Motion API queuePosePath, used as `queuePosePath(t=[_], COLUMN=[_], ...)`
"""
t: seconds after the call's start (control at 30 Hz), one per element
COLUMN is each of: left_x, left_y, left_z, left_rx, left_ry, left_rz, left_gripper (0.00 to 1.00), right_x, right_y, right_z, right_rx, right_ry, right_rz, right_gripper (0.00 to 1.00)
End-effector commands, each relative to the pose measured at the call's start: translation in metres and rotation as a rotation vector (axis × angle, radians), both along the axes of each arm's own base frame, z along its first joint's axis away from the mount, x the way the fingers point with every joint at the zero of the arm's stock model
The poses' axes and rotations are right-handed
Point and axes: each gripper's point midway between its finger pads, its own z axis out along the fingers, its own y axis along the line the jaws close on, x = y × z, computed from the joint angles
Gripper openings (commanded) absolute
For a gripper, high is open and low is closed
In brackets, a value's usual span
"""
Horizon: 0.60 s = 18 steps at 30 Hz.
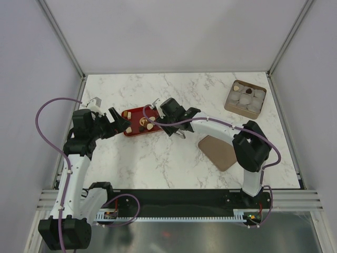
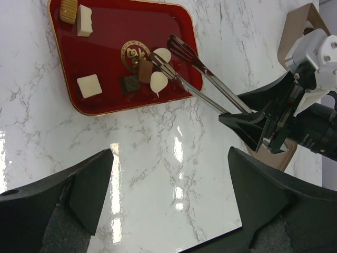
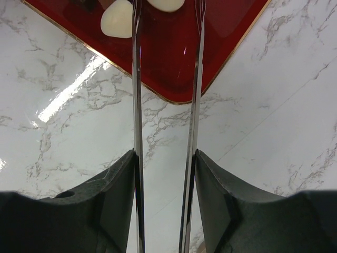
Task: Pack the chocolate
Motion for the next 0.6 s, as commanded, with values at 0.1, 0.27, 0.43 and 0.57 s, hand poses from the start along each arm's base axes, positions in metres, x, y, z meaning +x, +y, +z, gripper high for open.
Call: queuePosePath(t=[0.1, 0.27, 0.43, 0.57], left_x=[0.004, 0.004, 0.004, 0.003], left_y=[0.004, 0.005, 0.004, 0.006], left_z=[0.008, 0.01, 0.01, 0.009], left_rx=[0.037, 0.04, 0.042, 0.046], left_ry=[-0.053, -0.058, -0.058, -0.056], left_rz=[-0.005, -0.005, -0.006, 0.004], left_gripper=[0.98, 0.98, 0.98, 0.98], right_x=[0.015, 0.016, 0.015, 0.015], right_y=[0.02, 0.019, 0.015, 0.015], right_z=[0.018, 0.018, 0.018, 0.03], right_rx=[0.057, 0.06, 0.061, 0.086], right_ry=[-0.039, -0.035, -0.024, -0.027], right_rz=[0.011, 0.002, -0.015, -0.025], right_gripper=[0.52, 0.48, 0.43, 0.42])
